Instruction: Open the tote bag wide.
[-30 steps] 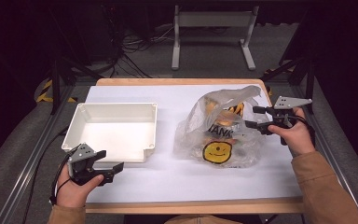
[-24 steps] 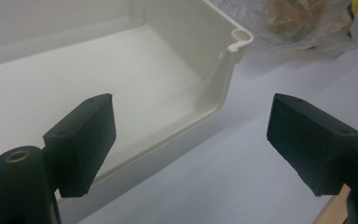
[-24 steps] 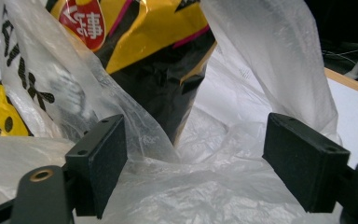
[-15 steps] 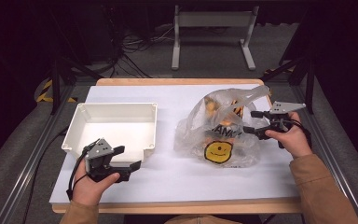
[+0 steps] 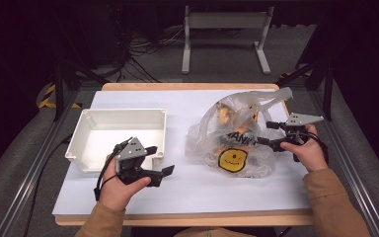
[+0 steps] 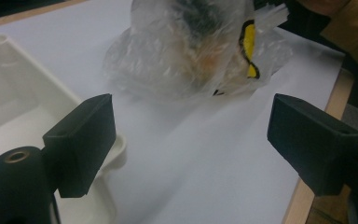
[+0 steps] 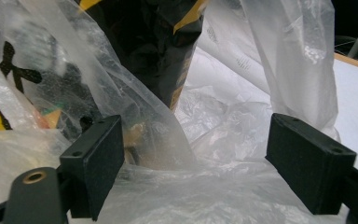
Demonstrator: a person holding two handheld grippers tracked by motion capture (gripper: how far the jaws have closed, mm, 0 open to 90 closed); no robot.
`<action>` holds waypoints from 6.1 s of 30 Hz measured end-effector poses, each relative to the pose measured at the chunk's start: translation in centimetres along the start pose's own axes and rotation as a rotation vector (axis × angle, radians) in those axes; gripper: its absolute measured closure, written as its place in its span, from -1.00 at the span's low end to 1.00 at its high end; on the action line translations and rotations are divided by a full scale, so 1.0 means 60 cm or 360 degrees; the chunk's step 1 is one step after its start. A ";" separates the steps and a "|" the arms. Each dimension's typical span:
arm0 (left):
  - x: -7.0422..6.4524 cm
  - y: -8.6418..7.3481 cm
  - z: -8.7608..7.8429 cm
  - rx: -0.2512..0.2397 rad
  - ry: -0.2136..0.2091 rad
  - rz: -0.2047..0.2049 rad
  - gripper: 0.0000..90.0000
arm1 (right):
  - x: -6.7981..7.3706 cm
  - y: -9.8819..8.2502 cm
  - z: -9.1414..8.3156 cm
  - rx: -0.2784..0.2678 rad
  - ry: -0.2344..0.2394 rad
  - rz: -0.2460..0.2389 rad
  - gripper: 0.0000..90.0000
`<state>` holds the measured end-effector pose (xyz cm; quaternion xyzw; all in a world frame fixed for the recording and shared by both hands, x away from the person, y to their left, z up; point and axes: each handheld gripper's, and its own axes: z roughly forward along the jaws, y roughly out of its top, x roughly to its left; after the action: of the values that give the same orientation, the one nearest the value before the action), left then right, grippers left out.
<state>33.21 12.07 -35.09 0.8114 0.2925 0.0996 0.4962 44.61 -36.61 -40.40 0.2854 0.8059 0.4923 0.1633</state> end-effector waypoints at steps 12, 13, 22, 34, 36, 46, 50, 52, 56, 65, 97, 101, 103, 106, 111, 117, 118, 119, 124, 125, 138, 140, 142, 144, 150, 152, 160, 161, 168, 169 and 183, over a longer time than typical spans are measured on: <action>-0.038 0.074 0.060 -0.0012 -0.0083 0.0133 -0.64 | 0.003 0.001 -0.011 -0.0039 -0.0001 -0.0017 -0.57; -0.039 0.078 0.065 -0.0016 -0.0089 0.0136 -0.64 | 0.002 0.002 -0.011 -0.0043 0.0000 -0.0015 -0.57; -0.036 0.102 0.125 -0.0047 -0.0084 0.0164 -0.50 | 0.003 0.005 -0.016 -0.0072 0.0012 -0.0012 -0.57; -0.005 0.102 0.153 -0.0151 0.0016 0.0077 0.77 | 0.008 0.013 -0.023 -0.0104 0.0015 -0.0047 -0.57; 0.000 0.099 0.152 -0.0141 0.0054 0.0064 0.87 | 0.008 0.015 -0.025 -0.0116 0.0014 -0.0052 -0.59; 0.016 0.069 0.168 0.0002 0.0160 -0.0046 0.92 | 0.012 0.018 -0.025 -0.0121 0.0015 -0.0077 -0.62; 0.021 0.054 0.178 0.0078 0.0159 -0.0075 0.92 | 0.016 0.018 -0.021 -0.0109 0.0030 -0.0099 -0.63; 0.021 0.050 0.181 0.0095 0.0154 -0.0087 0.92 | 0.016 0.018 -0.020 -0.0106 0.0031 -0.0102 -0.63; 0.023 0.035 0.191 0.0158 0.0144 -0.0104 0.90 | 0.018 0.017 -0.017 -0.0093 0.0037 -0.0108 -0.64; 0.021 0.013 0.209 0.0257 0.0126 -0.0146 0.95 | 0.024 0.015 -0.011 -0.0091 0.0076 -0.0130 -0.64; 0.025 -0.017 0.215 0.0291 0.0048 -0.0214 0.85 | 0.031 0.080 -0.056 -0.0232 -0.0067 -0.0283 -0.15; 0.023 -0.016 0.214 0.0279 0.0036 -0.0209 0.85 | 0.026 0.088 -0.050 -0.0182 -0.0096 -0.0321 0.26; 0.022 -0.016 0.214 0.0268 0.0032 -0.0211 0.85 | 0.021 0.094 -0.049 -0.0169 -0.0093 -0.0300 0.55; 0.022 -0.015 0.212 0.0253 0.0031 -0.0204 0.85 | 0.014 0.105 -0.049 -0.0186 -0.0106 -0.0270 0.95; 0.020 -0.012 0.210 0.0232 0.0023 -0.0198 0.86 | 0.008 0.123 -0.046 -0.0188 -0.0179 -0.0273 1.00; 0.021 -0.013 0.211 0.0234 0.0026 -0.0199 0.86 | 0.001 0.131 -0.036 -0.0177 -0.0206 -0.0269 1.00; 0.021 -0.014 0.212 0.0239 0.0025 -0.0200 0.86 | -0.003 0.130 -0.029 -0.0158 -0.0211 -0.0269 1.00; 0.021 -0.014 0.213 0.0244 0.0020 -0.0203 0.86 | -0.005 0.128 -0.023 -0.0143 -0.0211 -0.0267 1.00; 0.022 -0.016 0.214 0.0257 0.0022 -0.0206 0.85 | -0.012 0.122 0.000 -0.0067 -0.0214 -0.0286 1.00; 0.022 -0.017 0.215 0.0258 0.0020 -0.0207 0.85 | -0.012 0.121 0.004 -0.0049 -0.0210 -0.0289 1.00; 0.022 -0.017 0.215 0.0261 0.0017 -0.0209 0.86 | -0.023 0.081 0.040 0.0087 -0.0148 -0.0225 1.00; 0.022 -0.019 0.218 0.0268 0.0012 -0.0212 0.86 | -0.024 0.077 0.043 0.0100 -0.0136 -0.0220 1.00; 0.022 -0.021 0.220 0.0282 0.0008 -0.0229 0.86 | -0.024 0.073 0.048 0.0133 -0.0121 -0.0215 1.00; 0.023 -0.023 0.221 0.0297 0.0000 -0.0238 0.86 | -0.025 0.065 0.056 0.0190 -0.0103 -0.0222 1.00; 0.025 -0.025 0.221 0.0306 0.0000 -0.0249 0.86 | -0.025 0.044 0.064 0.0249 -0.0049 -0.0189 1.00; 0.025 -0.026 0.222 0.0305 -0.0003 -0.0255 0.86 | -0.026 0.035 0.065 0.0264 -0.0034 -0.0180 1.00; 0.025 -0.029 0.226 0.0352 -0.0003 -0.0258 0.88 | -0.024 0.010 0.059 0.0363 0.0006 -0.0165 1.00; 0.025 -0.030 0.226 0.0366 0.0003 -0.0254 0.89 | -0.023 0.007 0.059 0.0378 0.0009 -0.0167 1.00; 0.021 -0.033 0.228 0.0389 0.0009 -0.0266 0.82 | -0.018 -0.017 0.053 0.0466 0.0018 -0.0151 1.00; 0.021 -0.033 0.227 0.0389 0.0009 -0.0261 0.80 | -0.018 -0.017 0.051 0.0452 0.0016 -0.0143 1.00; 0.000 0.003 0.189 0.0116 0.0046 -0.0119 -0.45 | -0.018 0.000 -0.019 0.0099 -0.0127 0.0019 0.35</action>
<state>38.42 3.56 -40.44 0.8159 0.3332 0.0820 0.4653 44.86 -38.10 -39.91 0.3143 0.8120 0.4563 0.1834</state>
